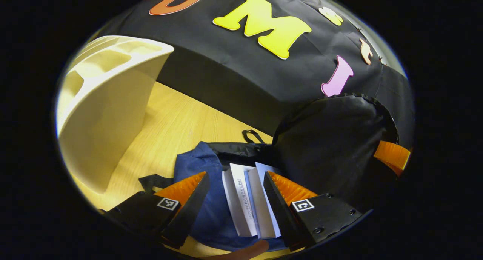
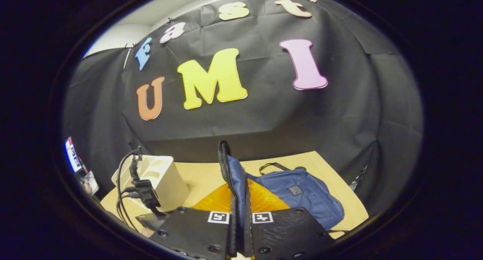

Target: Open the schoolbag, grab two books from the bookshelf and put them into the schoolbag.

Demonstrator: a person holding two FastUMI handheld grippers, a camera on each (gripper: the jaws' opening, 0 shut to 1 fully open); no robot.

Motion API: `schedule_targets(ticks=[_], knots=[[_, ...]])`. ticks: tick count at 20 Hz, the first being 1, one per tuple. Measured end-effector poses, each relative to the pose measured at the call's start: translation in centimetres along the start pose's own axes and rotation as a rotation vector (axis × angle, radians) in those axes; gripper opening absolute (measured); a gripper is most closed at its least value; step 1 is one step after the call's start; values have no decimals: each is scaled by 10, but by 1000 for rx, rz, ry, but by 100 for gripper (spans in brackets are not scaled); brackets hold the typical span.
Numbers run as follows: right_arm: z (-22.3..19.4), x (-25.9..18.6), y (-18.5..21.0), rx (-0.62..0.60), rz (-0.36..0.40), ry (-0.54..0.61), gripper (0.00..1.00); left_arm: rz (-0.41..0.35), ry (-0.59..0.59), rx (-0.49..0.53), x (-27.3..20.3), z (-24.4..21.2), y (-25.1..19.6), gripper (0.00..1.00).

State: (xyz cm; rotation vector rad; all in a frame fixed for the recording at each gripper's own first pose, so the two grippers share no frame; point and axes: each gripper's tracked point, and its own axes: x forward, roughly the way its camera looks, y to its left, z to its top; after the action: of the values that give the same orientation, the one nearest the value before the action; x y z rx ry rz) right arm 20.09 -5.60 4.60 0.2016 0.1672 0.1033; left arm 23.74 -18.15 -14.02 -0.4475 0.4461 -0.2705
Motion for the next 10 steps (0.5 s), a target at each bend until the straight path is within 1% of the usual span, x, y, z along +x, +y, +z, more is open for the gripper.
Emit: schedule_targets(ticks=[2, 7, 10], knots=[[-3, -1, -2, -7, -28, -8, 8, 13, -22, 59, -10, 8, 7, 93], [-12, -4, 1, -4, -68, -25, 8, 17, -90, 151, -44, 32, 12, 94], [-21, -3, 1, 5, -91, -36, 8, 0, -147, 221, -67, 48, 10, 95]])
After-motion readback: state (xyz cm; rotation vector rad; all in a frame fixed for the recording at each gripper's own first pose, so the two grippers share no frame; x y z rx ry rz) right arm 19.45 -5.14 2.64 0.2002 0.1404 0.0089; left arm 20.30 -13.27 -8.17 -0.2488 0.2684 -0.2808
